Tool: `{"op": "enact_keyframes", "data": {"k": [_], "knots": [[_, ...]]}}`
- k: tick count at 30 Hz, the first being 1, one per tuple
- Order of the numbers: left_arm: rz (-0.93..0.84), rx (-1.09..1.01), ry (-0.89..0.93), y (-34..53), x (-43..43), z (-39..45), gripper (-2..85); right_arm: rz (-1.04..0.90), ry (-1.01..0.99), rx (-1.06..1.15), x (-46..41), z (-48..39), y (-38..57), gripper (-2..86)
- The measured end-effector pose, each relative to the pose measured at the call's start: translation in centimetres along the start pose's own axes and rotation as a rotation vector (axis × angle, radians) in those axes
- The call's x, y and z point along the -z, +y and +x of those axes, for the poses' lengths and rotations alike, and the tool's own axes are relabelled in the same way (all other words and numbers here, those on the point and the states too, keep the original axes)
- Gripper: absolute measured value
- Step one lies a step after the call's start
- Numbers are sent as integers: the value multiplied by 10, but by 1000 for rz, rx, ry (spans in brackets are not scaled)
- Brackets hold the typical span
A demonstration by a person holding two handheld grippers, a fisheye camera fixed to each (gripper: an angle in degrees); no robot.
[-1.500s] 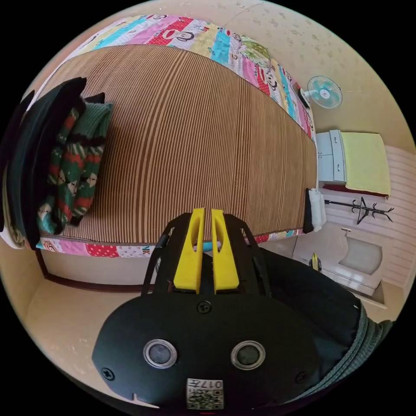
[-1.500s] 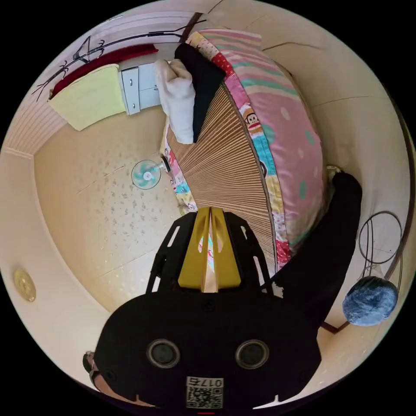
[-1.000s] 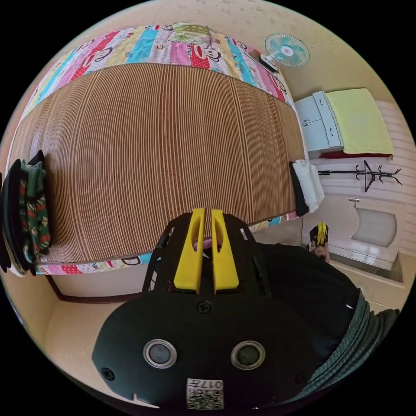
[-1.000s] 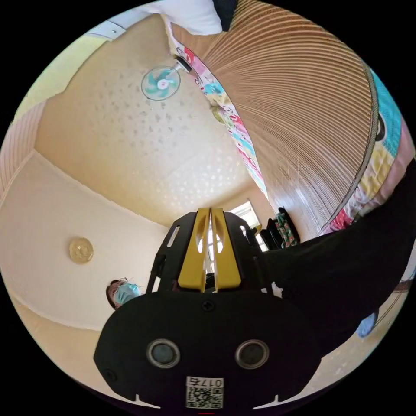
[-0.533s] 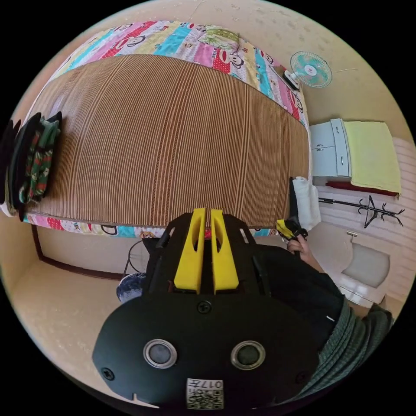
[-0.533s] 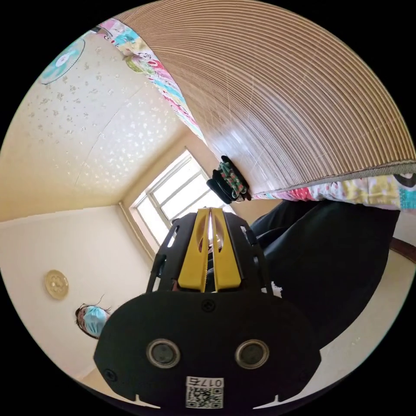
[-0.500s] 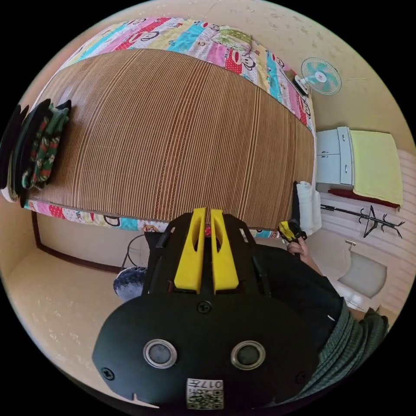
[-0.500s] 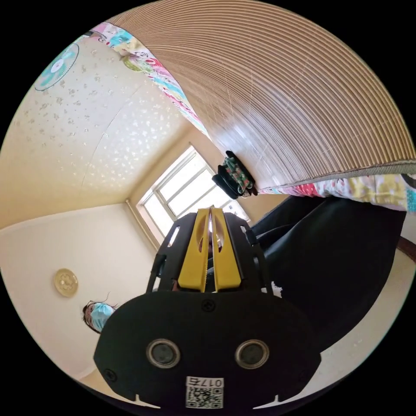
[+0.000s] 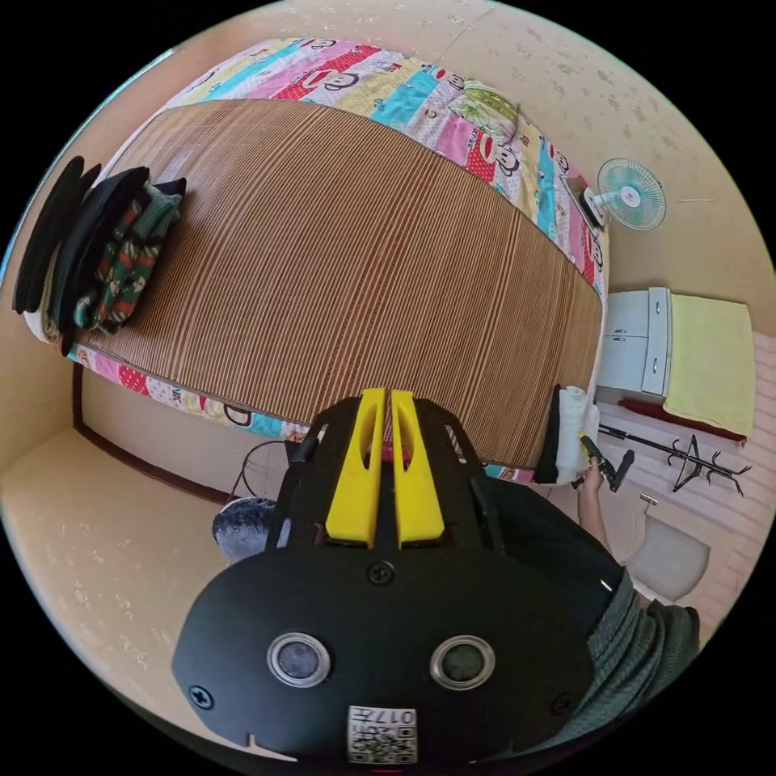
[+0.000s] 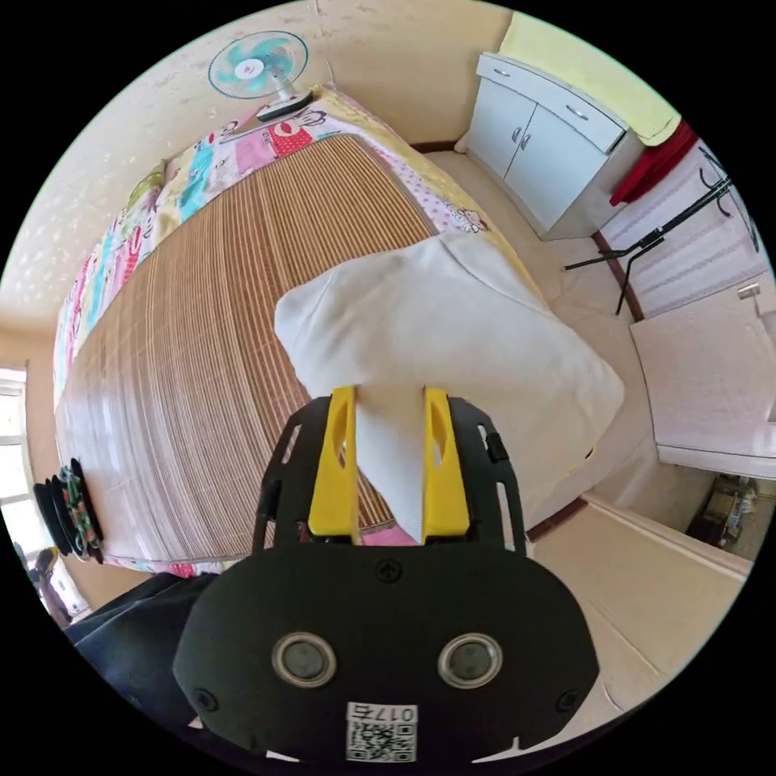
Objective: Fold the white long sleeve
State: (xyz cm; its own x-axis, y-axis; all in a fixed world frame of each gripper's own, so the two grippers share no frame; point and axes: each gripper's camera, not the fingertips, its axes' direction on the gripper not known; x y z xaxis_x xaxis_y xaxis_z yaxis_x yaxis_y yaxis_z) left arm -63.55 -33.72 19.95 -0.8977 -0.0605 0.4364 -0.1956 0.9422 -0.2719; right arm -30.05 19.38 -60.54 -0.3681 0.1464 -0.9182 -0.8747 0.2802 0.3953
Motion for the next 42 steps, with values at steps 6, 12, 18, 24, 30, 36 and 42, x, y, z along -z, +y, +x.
{"op": "enact_keyframes", "data": {"k": [6,12,18,24,30,36,42], "knots": [[-28,-141,-17,-22,-19,63,-9,-114,-30,78,-17,-59,14,67],[-31,-248,-4,-23,-34,99,-10,62,-267,39,44,-87,52,20],[-9,-318,75,-9,-34,101,-10,448,-430,116,154,-109,139,10],[11,-413,171,5,-30,103,-5,815,-843,389,240,-117,220,8],[158,-663,222,44,15,135,38,1218,-1285,883,294,-142,288,12],[364,-971,510,104,99,161,64,1472,-2357,866,214,-140,251,13],[383,-1177,509,170,142,166,69,1216,-2690,773,151,-230,259,13]]}}
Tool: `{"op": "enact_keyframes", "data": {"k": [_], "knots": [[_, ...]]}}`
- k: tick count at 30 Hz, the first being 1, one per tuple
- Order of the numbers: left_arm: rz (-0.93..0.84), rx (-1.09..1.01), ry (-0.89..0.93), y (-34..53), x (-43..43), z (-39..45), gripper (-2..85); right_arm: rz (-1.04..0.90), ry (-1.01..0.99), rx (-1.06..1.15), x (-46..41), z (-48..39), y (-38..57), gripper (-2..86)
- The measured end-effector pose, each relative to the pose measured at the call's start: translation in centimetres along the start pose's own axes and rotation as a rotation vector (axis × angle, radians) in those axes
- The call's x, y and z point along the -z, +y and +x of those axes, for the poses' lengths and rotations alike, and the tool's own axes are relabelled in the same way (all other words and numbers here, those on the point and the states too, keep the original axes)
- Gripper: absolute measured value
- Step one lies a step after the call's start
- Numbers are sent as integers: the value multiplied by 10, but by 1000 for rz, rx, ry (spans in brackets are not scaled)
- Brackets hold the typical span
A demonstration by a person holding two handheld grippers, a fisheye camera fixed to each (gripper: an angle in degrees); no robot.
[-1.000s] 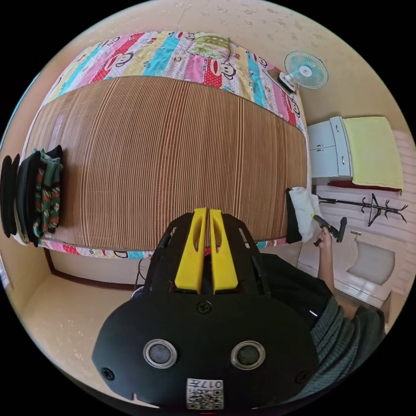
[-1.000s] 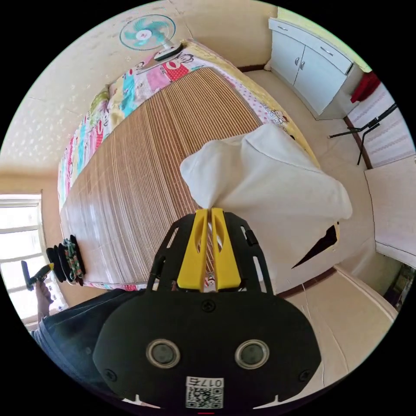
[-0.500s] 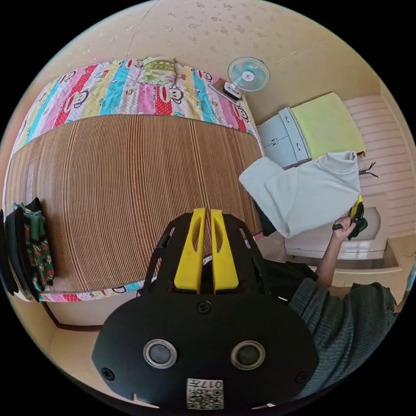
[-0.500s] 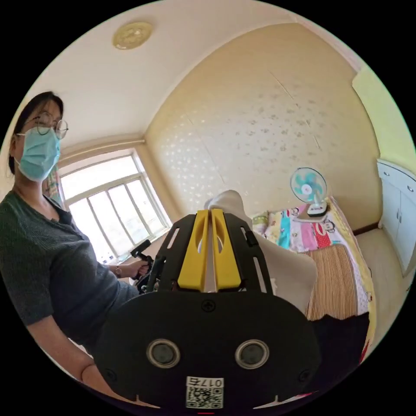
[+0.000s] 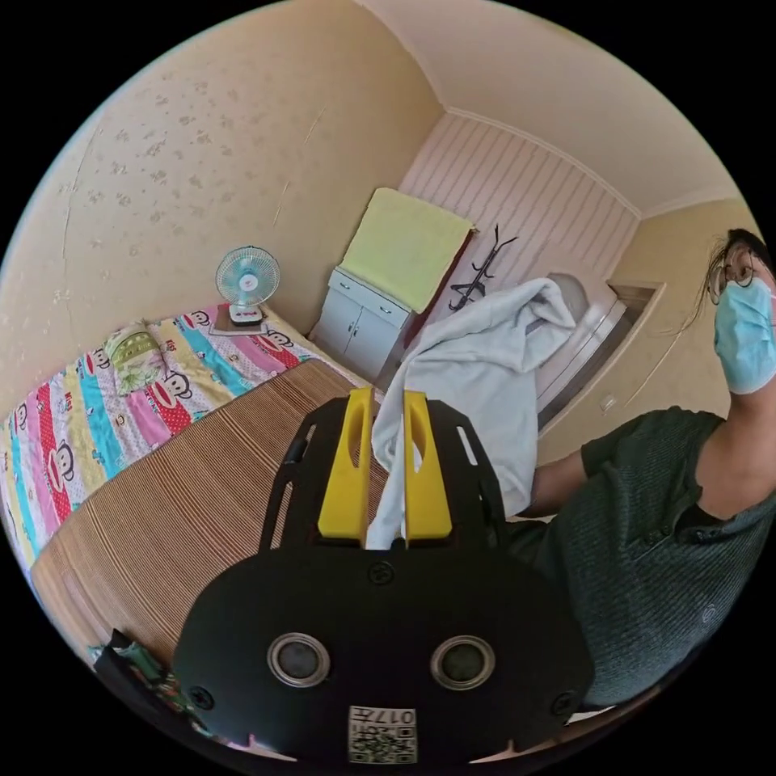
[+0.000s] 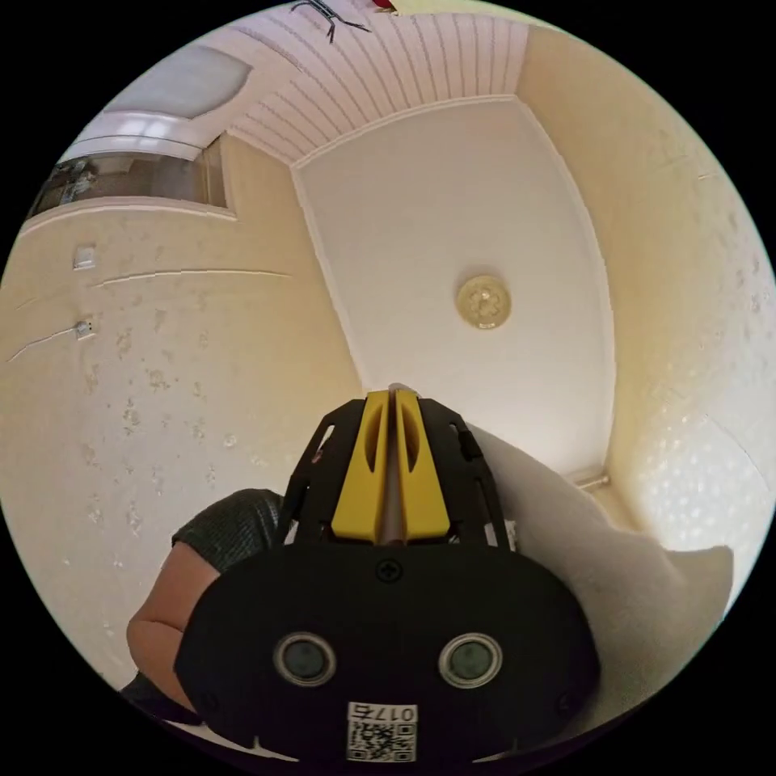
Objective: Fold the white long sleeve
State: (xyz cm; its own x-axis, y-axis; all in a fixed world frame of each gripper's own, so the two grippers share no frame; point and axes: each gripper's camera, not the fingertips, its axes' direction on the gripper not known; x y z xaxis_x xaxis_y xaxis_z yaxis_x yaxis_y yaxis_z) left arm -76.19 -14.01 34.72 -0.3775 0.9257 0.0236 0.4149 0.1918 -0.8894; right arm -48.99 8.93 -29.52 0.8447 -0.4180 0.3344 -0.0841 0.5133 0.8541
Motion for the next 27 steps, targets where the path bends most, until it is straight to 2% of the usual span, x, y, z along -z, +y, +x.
{"op": "enact_keyframes", "data": {"k": [3,5,9,11,13,15,16,18,21,23,25,27], "knots": [[40,-110,54,8,16,33,126,94,-64,-185,9,38,67,13],[87,-134,15,15,32,52,147,134,-121,-267,12,59,109,13],[152,-219,20,29,58,78,172,111,-125,-448,7,100,203,12],[100,-321,58,42,58,103,118,121,-102,-549,14,120,240,12],[105,-321,-71,55,62,117,47,112,-33,-672,25,138,268,12],[189,-254,-100,65,82,115,35,-91,255,-757,43,144,278,13],[264,-172,-30,69,103,103,29,-161,367,-754,47,141,276,13],[411,-72,110,78,136,79,21,-434,850,-684,53,115,265,11],[500,-48,185,82,164,67,11,-649,1300,-505,40,70,270,9],[511,-83,149,81,169,87,7,-726,1394,-384,30,43,290,11],[532,-76,68,81,172,106,5,-782,1351,-325,25,22,323,15],[560,-94,-36,80,176,126,5,-820,1221,-303,26,1,378,30]]}}
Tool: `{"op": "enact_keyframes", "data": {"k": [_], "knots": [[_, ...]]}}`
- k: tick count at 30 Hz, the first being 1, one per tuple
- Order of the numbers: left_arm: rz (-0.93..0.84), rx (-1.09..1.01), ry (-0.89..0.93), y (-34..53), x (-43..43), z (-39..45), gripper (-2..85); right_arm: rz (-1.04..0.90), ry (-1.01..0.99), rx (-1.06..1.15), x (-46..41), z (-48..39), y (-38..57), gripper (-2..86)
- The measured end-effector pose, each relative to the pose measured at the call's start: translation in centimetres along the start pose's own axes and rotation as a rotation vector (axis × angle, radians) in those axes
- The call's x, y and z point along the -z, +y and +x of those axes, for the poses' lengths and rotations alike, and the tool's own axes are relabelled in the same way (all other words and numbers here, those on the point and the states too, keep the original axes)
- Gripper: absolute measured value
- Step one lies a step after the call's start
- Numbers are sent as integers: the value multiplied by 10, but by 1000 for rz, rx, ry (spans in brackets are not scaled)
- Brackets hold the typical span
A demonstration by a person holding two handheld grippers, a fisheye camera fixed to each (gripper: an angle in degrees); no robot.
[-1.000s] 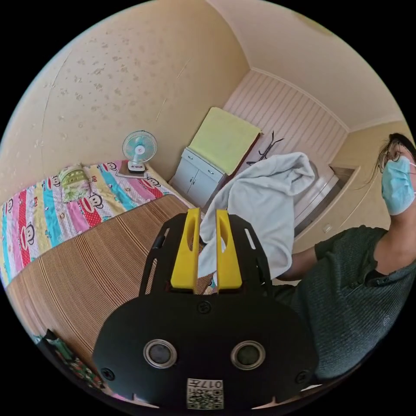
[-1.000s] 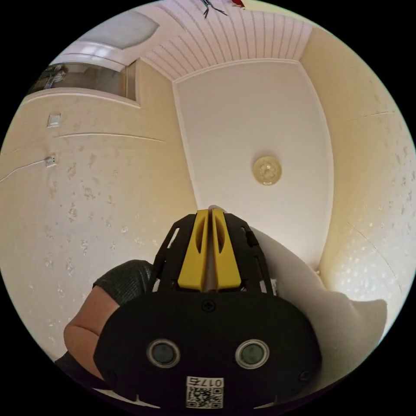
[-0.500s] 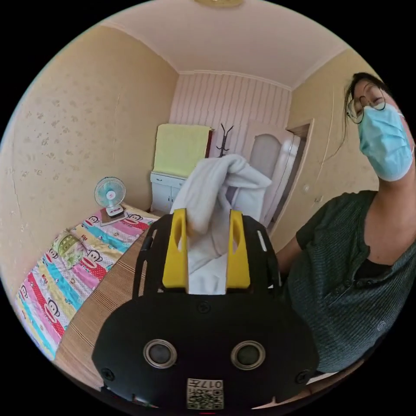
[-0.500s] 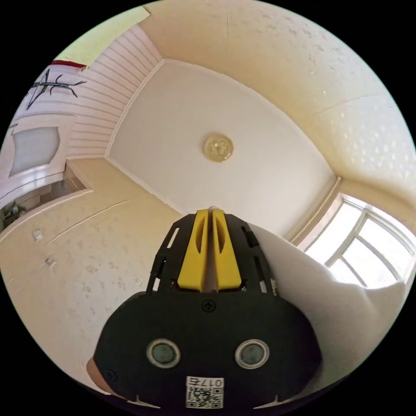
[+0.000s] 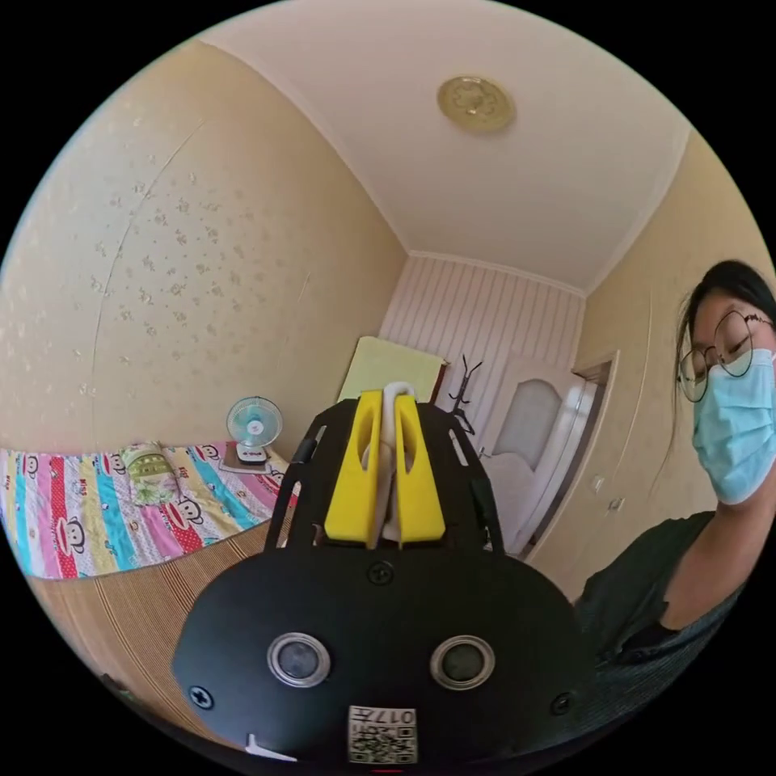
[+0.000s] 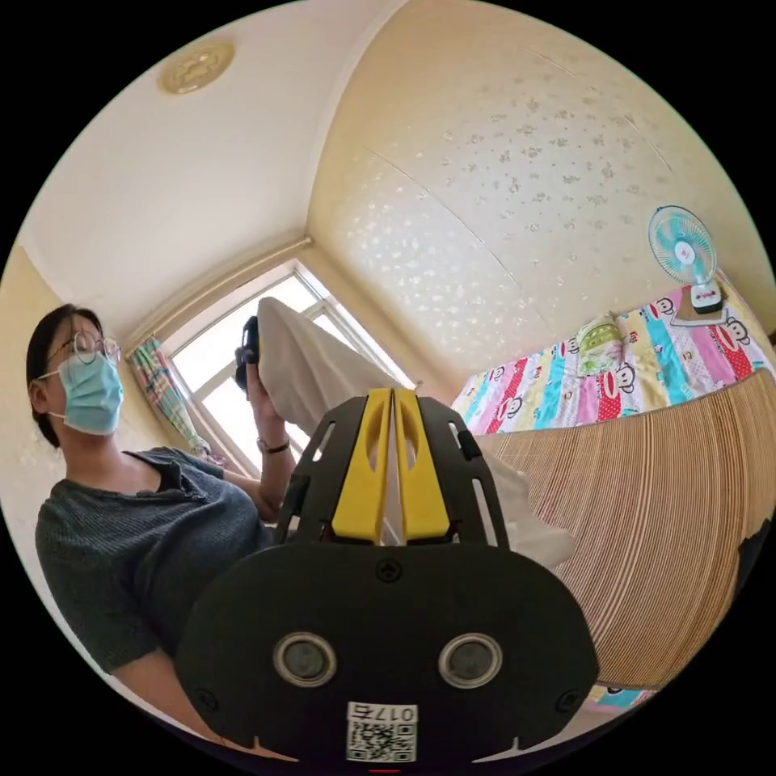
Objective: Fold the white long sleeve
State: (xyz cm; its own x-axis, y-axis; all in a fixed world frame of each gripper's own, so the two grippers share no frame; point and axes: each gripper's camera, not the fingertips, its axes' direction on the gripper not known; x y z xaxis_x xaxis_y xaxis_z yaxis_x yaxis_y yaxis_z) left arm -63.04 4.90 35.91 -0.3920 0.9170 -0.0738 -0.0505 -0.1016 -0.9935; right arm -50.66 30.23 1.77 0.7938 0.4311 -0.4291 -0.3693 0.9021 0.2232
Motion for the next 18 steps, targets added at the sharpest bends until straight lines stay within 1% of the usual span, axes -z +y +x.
{"op": "enact_keyframes", "data": {"k": [2,5,7,10,13,15,18], "knots": [[55,-50,-119,-5,8,24,7,-14,-42,8,-27,-7,38,54],[132,-88,-193,-10,18,47,10,-63,-69,17,-84,-16,89,116],[156,-102,-204,-14,22,57,11,-108,-39,39,-121,-20,108,145],[195,-92,-210,-16,33,68,12,-178,76,127,-178,-27,122,161],[236,-111,-222,-13,50,76,15,-237,261,230,-225,-35,123,150],[242,-116,-228,-12,62,77,17,-232,460,200,-243,-27,119,118],[229,-84,-262,-9,84,67,19,-187,535,160,-237,-5,112,85]]}}
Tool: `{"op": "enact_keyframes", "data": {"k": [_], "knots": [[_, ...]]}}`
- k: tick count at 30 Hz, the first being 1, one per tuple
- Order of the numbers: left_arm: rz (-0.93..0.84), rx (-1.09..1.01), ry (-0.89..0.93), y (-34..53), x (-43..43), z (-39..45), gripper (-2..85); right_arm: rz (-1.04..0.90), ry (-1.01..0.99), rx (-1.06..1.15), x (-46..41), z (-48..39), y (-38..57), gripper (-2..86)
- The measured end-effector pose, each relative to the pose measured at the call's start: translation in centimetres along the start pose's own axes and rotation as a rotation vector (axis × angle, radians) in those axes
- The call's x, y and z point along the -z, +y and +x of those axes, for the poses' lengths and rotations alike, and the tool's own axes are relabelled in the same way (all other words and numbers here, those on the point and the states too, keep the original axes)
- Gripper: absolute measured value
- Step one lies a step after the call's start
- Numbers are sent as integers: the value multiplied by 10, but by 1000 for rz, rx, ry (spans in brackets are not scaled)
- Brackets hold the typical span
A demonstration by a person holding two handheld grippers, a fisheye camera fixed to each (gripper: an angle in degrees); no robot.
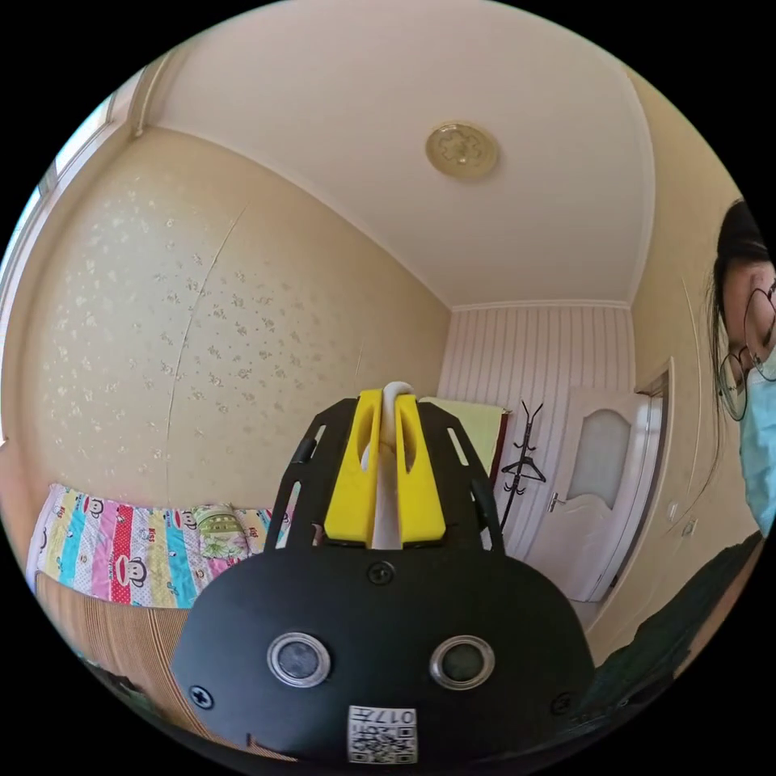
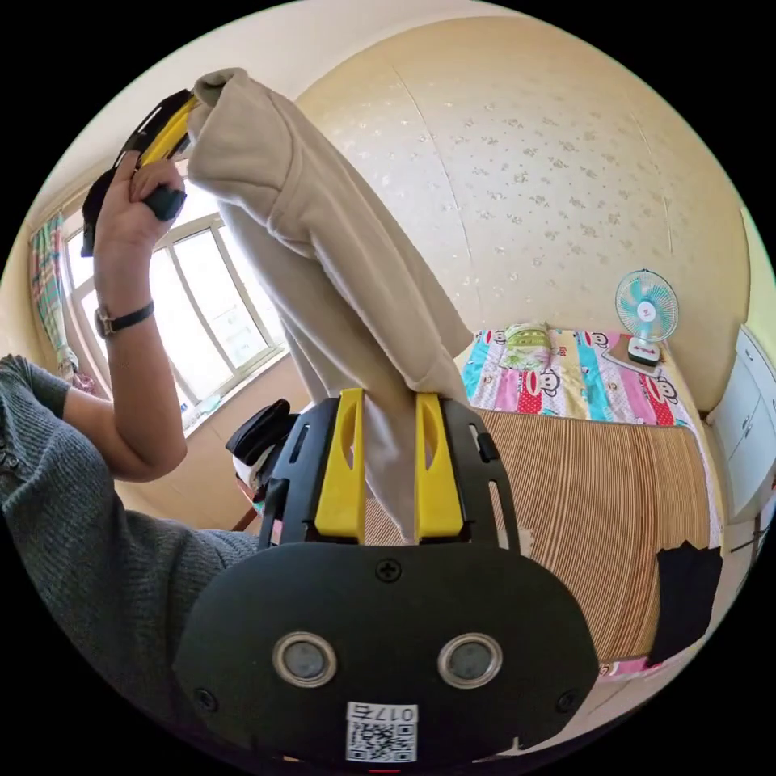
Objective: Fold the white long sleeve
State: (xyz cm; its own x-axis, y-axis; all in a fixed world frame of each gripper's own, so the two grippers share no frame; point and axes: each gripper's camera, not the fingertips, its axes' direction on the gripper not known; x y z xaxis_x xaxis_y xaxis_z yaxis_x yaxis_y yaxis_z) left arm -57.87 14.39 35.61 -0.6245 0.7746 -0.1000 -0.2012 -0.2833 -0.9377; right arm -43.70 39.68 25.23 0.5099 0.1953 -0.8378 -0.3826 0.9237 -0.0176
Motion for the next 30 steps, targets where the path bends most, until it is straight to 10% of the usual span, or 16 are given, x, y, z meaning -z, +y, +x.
{"op": "enact_keyframes", "data": {"k": [16,30], "knots": [[-13,76,72,9,70,-54,20,-68,-531,-42,-24,66,41,72],[-21,37,-2,-11,55,-41,19,-58,-588,124,-6,67,43,141]]}}
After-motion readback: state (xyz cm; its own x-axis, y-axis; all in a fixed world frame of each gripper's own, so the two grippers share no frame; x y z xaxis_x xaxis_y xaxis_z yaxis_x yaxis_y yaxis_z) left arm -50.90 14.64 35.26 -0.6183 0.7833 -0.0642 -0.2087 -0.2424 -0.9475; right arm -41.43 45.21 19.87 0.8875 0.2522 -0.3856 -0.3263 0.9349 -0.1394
